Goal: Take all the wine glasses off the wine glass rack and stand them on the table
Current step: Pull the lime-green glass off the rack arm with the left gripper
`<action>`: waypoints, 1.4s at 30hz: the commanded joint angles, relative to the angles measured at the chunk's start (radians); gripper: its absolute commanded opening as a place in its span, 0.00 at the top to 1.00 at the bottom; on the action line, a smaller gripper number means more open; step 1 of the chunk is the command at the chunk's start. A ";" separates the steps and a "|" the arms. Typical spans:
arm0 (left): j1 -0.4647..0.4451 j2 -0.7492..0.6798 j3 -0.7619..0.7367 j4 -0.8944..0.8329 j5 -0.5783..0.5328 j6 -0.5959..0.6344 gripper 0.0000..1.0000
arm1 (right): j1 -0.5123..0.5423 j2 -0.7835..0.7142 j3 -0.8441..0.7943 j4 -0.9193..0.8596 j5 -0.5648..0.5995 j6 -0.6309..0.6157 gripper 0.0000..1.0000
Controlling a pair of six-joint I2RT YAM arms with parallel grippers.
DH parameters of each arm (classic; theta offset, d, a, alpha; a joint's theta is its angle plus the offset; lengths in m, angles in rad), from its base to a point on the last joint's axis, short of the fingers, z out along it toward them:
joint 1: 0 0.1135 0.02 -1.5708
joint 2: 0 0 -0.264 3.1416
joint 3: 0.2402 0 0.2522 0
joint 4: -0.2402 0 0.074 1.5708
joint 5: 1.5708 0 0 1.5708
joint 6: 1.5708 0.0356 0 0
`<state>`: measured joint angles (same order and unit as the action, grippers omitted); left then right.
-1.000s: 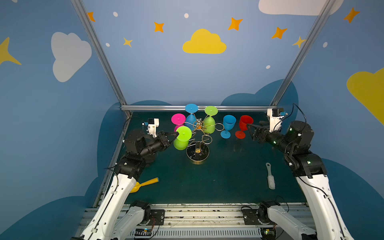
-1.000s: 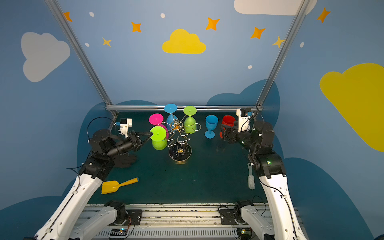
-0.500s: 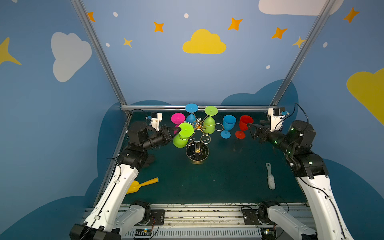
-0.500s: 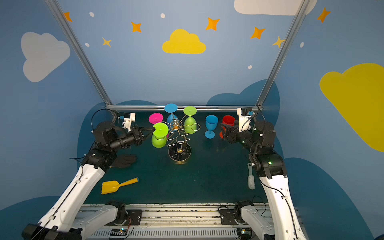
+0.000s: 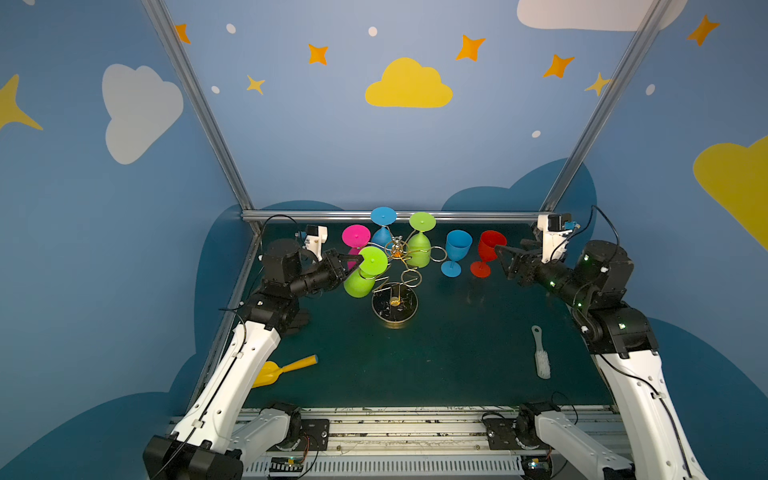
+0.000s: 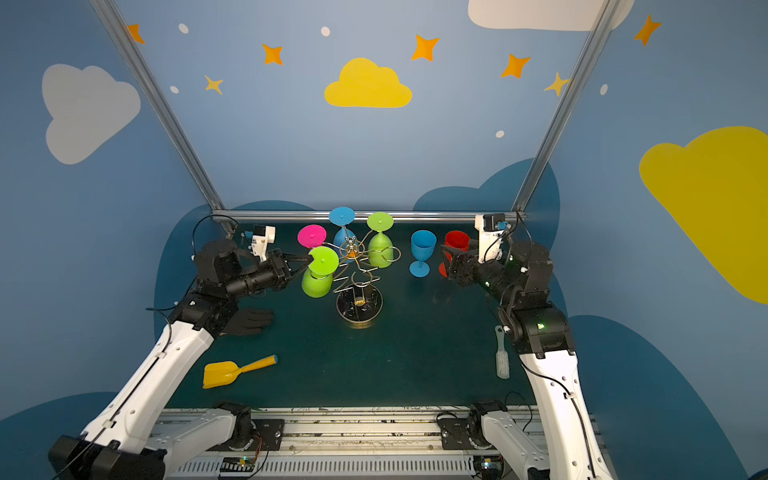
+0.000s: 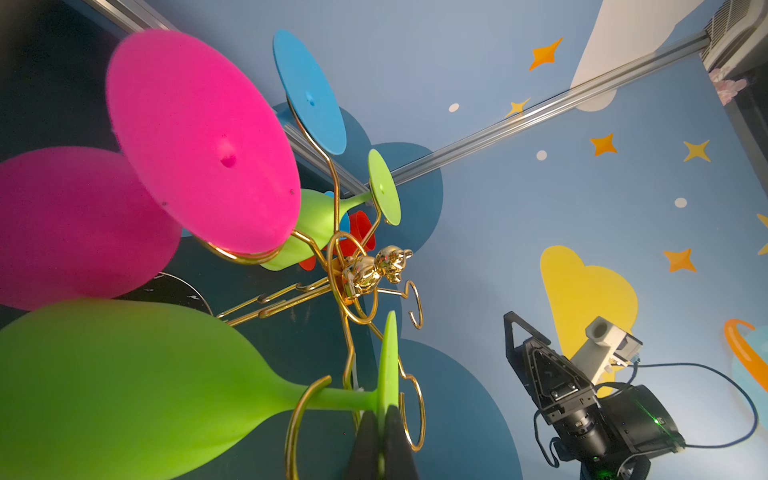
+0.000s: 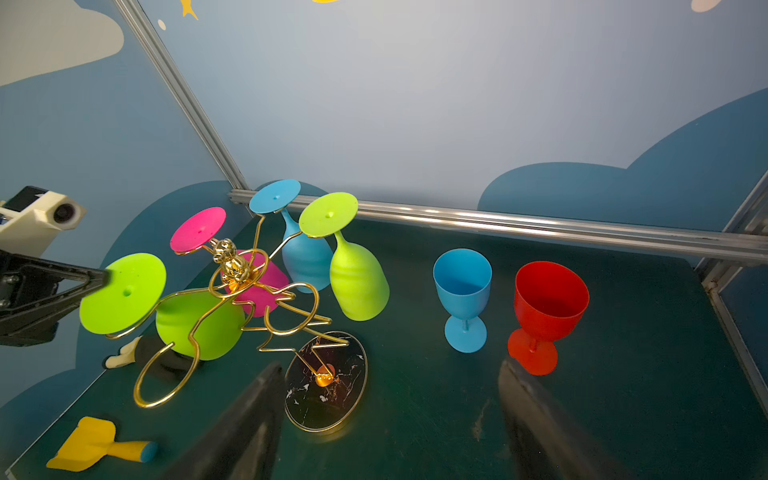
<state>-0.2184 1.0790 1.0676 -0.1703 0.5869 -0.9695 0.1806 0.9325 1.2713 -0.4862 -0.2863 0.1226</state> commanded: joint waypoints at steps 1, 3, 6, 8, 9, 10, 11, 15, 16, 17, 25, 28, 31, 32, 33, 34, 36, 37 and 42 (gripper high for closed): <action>-0.014 -0.003 0.048 -0.021 -0.063 0.045 0.97 | 0.005 -0.006 0.028 0.012 -0.006 -0.004 0.20; -0.022 -0.001 0.067 -0.054 -0.085 0.058 0.97 | 0.005 -0.009 0.025 0.012 -0.007 -0.005 0.20; -0.041 0.005 0.086 -0.095 -0.118 0.075 0.97 | 0.005 -0.012 0.024 0.011 -0.001 -0.008 0.20; -0.054 0.004 0.090 -0.110 -0.144 0.078 0.97 | 0.005 -0.011 0.032 0.002 -0.005 -0.012 0.20; -0.060 0.003 0.088 -0.110 -0.157 0.077 0.97 | 0.005 -0.012 0.034 0.001 -0.005 -0.011 0.20; -0.064 0.004 0.088 -0.111 -0.165 0.077 0.97 | 0.005 -0.013 0.035 0.001 -0.004 -0.012 0.20; -0.068 0.004 0.089 -0.117 -0.173 0.078 0.97 | 0.006 -0.015 0.034 0.002 -0.001 -0.011 0.20; -0.083 0.006 0.099 -0.131 -0.214 0.084 0.97 | 0.005 -0.021 0.030 0.000 0.005 -0.008 0.20; -0.086 0.006 0.099 -0.128 -0.223 0.083 0.97 | 0.005 -0.023 0.030 -0.001 0.006 -0.010 0.20; -0.088 0.007 0.101 -0.124 -0.232 0.082 0.97 | 0.005 -0.026 0.028 -0.003 0.007 -0.010 0.20; -0.122 0.035 0.116 -0.106 -0.275 0.085 0.97 | 0.005 -0.032 0.030 -0.016 0.025 -0.026 0.20; -0.131 0.043 0.132 -0.124 -0.299 0.096 0.97 | 0.005 -0.032 0.029 -0.017 0.024 -0.024 0.20; -0.132 0.039 0.135 -0.122 -0.327 0.095 0.97 | 0.005 -0.034 0.025 -0.014 0.022 -0.020 0.20; -0.133 0.037 0.135 -0.120 -0.337 0.094 0.97 | 0.004 -0.035 0.023 -0.015 0.024 -0.021 0.20; -0.133 0.037 0.135 -0.118 -0.342 0.092 0.97 | 0.004 -0.036 0.021 -0.014 0.024 -0.020 0.20; -0.132 0.039 0.135 -0.118 -0.346 0.091 0.97 | 0.003 -0.037 0.021 -0.014 0.024 -0.021 0.20; -0.133 0.042 0.135 -0.111 -0.347 0.085 0.97 | 0.003 -0.038 0.023 -0.014 0.023 -0.022 0.20; -0.132 0.045 0.135 -0.109 -0.346 0.082 0.97 | 0.003 -0.038 0.022 -0.015 0.024 -0.023 0.20; -0.132 0.046 0.130 -0.109 -0.386 0.084 0.97 | 0.003 -0.040 0.022 -0.018 0.026 -0.026 0.20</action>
<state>-0.3500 1.1267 1.1820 -0.3058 0.2371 -0.8978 0.1806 0.9077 1.2739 -0.4923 -0.2703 0.1055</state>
